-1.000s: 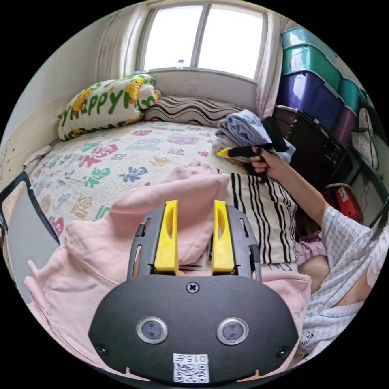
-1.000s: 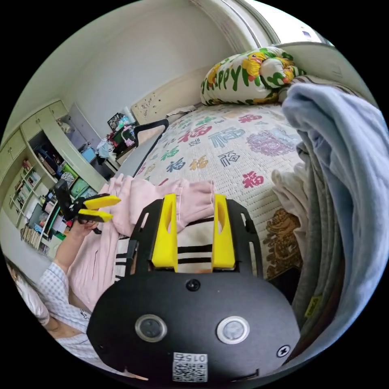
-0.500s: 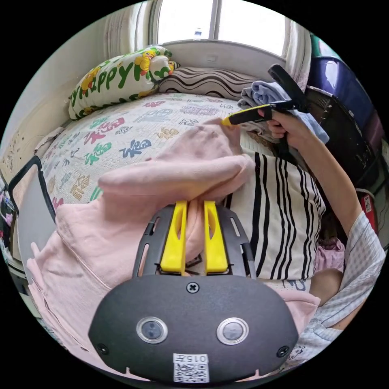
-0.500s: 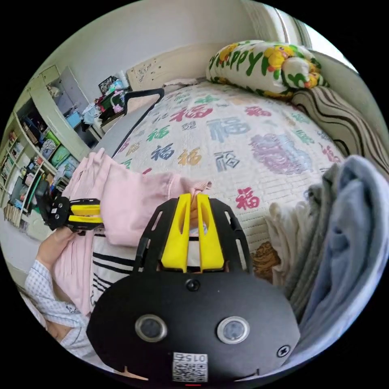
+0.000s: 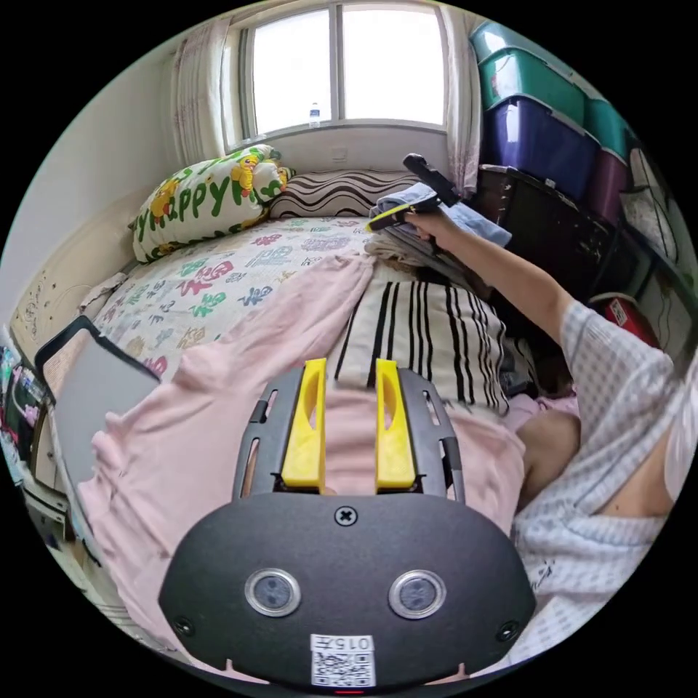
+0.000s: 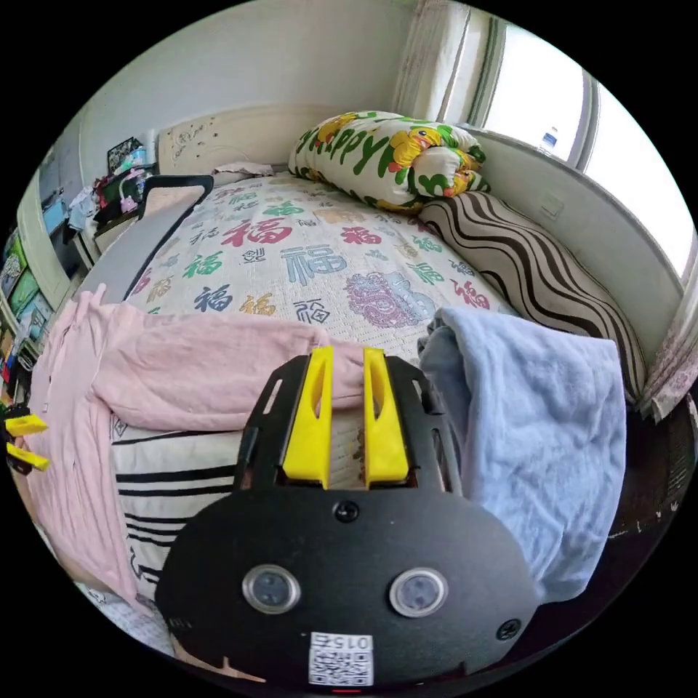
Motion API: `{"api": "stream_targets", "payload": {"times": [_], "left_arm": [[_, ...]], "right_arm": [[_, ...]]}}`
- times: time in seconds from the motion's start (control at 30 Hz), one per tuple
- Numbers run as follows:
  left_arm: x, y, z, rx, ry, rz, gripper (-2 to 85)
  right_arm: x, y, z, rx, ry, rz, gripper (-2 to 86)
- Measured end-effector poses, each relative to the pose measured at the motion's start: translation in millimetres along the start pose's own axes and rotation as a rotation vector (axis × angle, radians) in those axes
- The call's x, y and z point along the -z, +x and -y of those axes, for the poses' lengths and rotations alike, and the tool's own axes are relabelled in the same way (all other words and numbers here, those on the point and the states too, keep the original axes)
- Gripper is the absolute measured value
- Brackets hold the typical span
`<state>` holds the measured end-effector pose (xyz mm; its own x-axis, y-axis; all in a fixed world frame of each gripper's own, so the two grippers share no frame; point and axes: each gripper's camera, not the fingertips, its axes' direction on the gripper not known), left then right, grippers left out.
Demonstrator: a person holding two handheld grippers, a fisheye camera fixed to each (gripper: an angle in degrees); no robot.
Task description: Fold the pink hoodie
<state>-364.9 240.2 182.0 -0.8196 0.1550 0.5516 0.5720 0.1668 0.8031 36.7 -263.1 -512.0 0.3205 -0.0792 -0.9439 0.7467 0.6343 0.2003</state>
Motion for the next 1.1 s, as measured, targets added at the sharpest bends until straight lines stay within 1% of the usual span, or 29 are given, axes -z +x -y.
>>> {"api": "stream_targets", "payload": {"times": [0.03,0.1,0.13,0.17,0.2,0.23,0.27,0.3,0.33,0.37,0.4,0.43,0.47,0.5,0.53,0.57,0.6,0.63,0.7,0.73,0.77,0.8,0.83,0.9,0.93,1.0,1.03,1.1], "left_arm": [[21.7,3.4,-15.7,0.006,0.001,0.02,10.3],[112.6,15.3,-85.6,0.086,0.049,0.118,10.1],[135.3,18.2,-104.5,0.119,0.072,0.144,10.0],[178.7,25.5,-143.3,0.186,0.127,0.19,9.5],[218.2,35.7,-182.5,0.25,0.197,0.236,8.8],[236.1,42.3,-201.9,0.279,0.236,0.26,8.3],[266.6,59.6,-239.0,0.311,0.317,0.316,7.2],[290.1,82.0,-273.6,0.328,0.395,0.407,5.9],[299.1,95.0,-289.8,0.33,0.434,0.465,5.7],[311.5,122.7,-319.1,0.323,0.509,0.6,5.3],[317.4,153.2,-344.9,0.3,0.58,0.757,5.2],[318.4,168.6,-354.7,0.274,0.608,0.838,5.1],[319.3,196.3,-365.5,0.187,0.62,0.973,5.1],[322.0,214.1,-367.6,0.128,0.582,1.039,5.2],[324.5,219.4,-368.2,0.124,0.571,1.051,5.3],[330.3,224.4,-370.9,0.137,0.559,1.022,5.5],[333.8,223.4,-374.4,0.139,0.527,0.938,5.9],[334.1,220.7,-375.8,0.142,0.498,0.89,6.3],[322.2,203.1,-379.6,0.154,0.305,0.689,7.9],[316.8,199.0,-380.7,0.155,0.258,0.649,8.4],[305.1,193.3,-382.5,0.149,0.179,0.59,8.7],[293.3,190.9,-382.7,0.132,0.12,0.552,9.0],[287.4,190.3,-381.9,0.119,0.092,0.531,9.1],[262.1,187.9,-374.5,0.071,-0.021,0.442,9.5],[255.1,187.1,-372.2,0.063,-0.052,0.431,9.6],[225.3,182.2,-364.2,0.034,-0.199,0.464,9.7],[217.7,180.0,-362.6,0.027,-0.24,0.482,9.6],[193.6,168.6,-358.0,0.008,-0.36,0.535,8.5]], "right_arm": [[12.1,-6.6,-9.5,0.022,0.024,0.054,7.4],[64.8,-38.2,-58.8,0.117,0.132,0.278,6.5],[78.8,-47.4,-73.9,0.144,0.171,0.321,6.0],[108.5,-65.8,-108.1,0.183,0.272,0.384,4.8],[137.4,-81.9,-147.8,0.185,0.426,0.423,3.2],[150.8,-89.5,-168.6,0.176,0.51,0.439,2.4],[174.2,-104.4,-209.9,0.159,0.668,0.476,1.0],[192.8,-120.3,-248.5,0.161,0.799,0.52,0.5],[200.5,-128.3,-266.3,0.162,0.853,0.541,0.2],[214.0,-145.6,-300.2,0.183,0.96,0.578,0.0],[226.1,-164.9,-332.4,0.248,1.065,0.594,-0.1],[232.4,-174.8,-348.6,0.276,1.113,0.593,-0.1],[243.5,-193.4,-376.9,0.302,1.192,0.572,-0.1],[253.2,-214.4,-402.2,0.351,1.269,0.516,0.0],[258.0,-225.9,-412.5,0.393,1.295,0.467,0.2],[267.1,-248.3,-426.2,0.454,1.3,0.361,0.6],[273.0,-268.8,-432.8,0.496,1.255,0.297,1.7],[274.3,-277.8,-434.4,0.513,1.216,0.291,2.3],[263.1,-309.5,-435.2,0.603,0.978,0.399,4.1],[256.2,-317.7,-434.9,0.645,0.911,0.43,4.3],[240.6,-335.7,-433.4,0.751,0.761,0.485,4.5],[225.4,-356.4,-431.6,0.851,0.624,0.491,4.9],[218.6,-367.8,-430.7,0.895,0.56,0.475,5.2],[194.1,-411.4,-430.0,1.025,0.349,0.386,6.6],[187.4,-421.3,-431.3,1.061,0.301,0.377,6.9],[160.3,-450.3,-440.6,1.203,0.13,0.384,8.1],[154.1,-455.7,-442.8,1.224,0.104,0.366,8.4],[140.8,-466.6,-448.1,1.247,0.115,0.298,9.4]]}}
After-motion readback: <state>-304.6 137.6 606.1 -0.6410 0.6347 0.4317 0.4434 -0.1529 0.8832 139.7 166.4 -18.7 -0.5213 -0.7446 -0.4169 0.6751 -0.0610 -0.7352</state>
